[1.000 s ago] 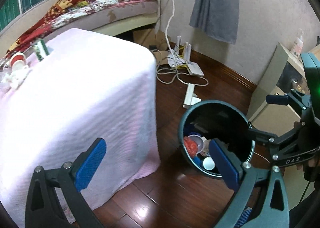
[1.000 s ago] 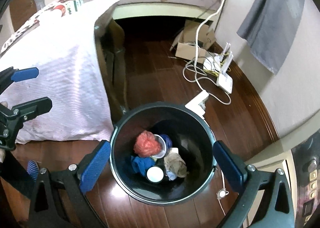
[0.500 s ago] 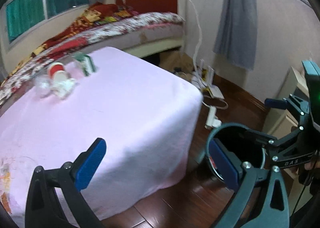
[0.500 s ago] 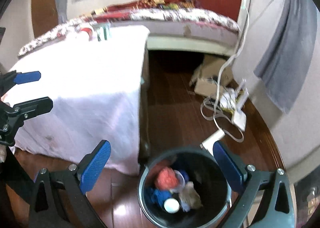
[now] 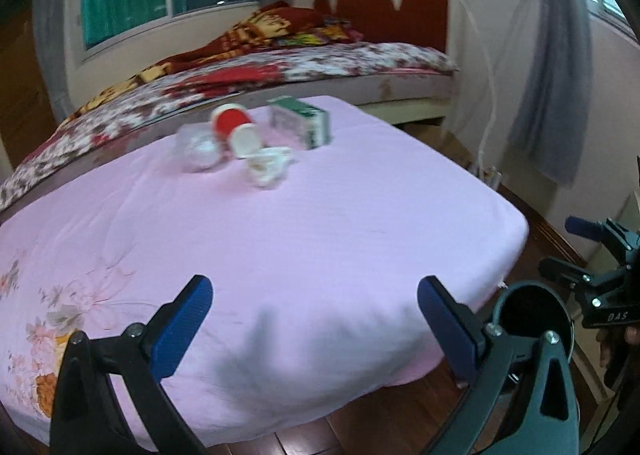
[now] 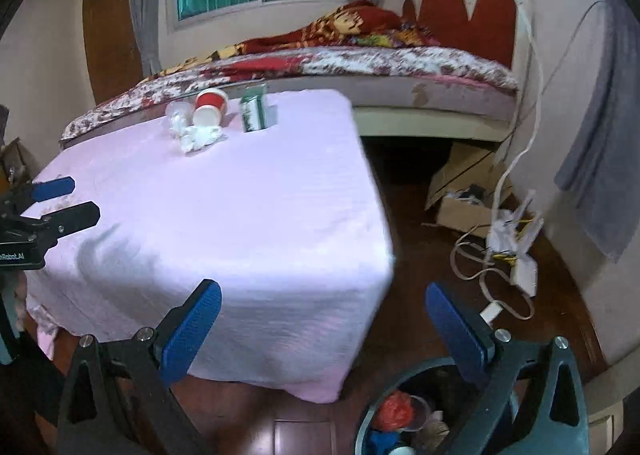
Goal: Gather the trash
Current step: 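Move both tools back over the table toward the tissue and plastic bag, then grasp the white tissue with the right gripper while the left gripper grasps the clear plastic bag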
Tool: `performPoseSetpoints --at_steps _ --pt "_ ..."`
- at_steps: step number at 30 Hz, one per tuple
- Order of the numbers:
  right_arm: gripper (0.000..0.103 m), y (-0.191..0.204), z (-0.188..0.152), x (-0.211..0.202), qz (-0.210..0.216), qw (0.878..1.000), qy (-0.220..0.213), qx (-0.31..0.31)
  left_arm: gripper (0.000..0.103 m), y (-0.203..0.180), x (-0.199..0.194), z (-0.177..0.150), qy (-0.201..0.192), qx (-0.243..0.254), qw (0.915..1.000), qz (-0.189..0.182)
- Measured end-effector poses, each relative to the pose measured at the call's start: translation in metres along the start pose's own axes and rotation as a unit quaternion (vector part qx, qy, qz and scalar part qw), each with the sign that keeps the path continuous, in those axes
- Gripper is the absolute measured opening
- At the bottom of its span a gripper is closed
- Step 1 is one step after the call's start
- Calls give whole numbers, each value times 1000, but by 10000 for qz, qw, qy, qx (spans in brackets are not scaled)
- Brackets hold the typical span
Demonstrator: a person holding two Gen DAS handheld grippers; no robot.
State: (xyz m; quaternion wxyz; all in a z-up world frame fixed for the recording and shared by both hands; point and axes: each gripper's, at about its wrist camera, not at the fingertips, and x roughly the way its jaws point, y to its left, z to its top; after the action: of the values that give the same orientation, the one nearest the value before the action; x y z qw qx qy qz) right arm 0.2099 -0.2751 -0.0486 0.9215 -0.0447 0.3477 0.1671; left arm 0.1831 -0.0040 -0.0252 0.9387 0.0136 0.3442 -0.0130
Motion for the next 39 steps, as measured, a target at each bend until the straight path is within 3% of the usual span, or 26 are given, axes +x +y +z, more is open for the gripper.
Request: performPoseSetpoints --at_steps 9,10,14,19,23,27,33,39 --pt "102 51 47 27 6 9998 -197 -7 102 71 14 9 -26 -460 9979 458" --pt "101 61 54 32 69 9997 -210 -60 102 80 16 11 -39 -534 9974 479" --pt "78 99 80 65 246 9994 -63 -219 102 105 22 15 -67 -753 9959 506" --pt "77 147 125 108 454 9985 3 -319 101 135 31 22 -93 -917 9943 536" --pt "77 177 151 147 380 9980 200 -467 101 152 45 27 -26 -987 9934 583" --pt "66 185 165 187 338 9976 515 -310 101 163 58 29 54 -1067 9925 600" --pt "60 182 173 225 377 9958 833 74 101 167 75 31 206 -1015 9930 570" --pt "34 181 170 235 597 9944 864 134 99 163 86 37 250 -1033 9934 429"
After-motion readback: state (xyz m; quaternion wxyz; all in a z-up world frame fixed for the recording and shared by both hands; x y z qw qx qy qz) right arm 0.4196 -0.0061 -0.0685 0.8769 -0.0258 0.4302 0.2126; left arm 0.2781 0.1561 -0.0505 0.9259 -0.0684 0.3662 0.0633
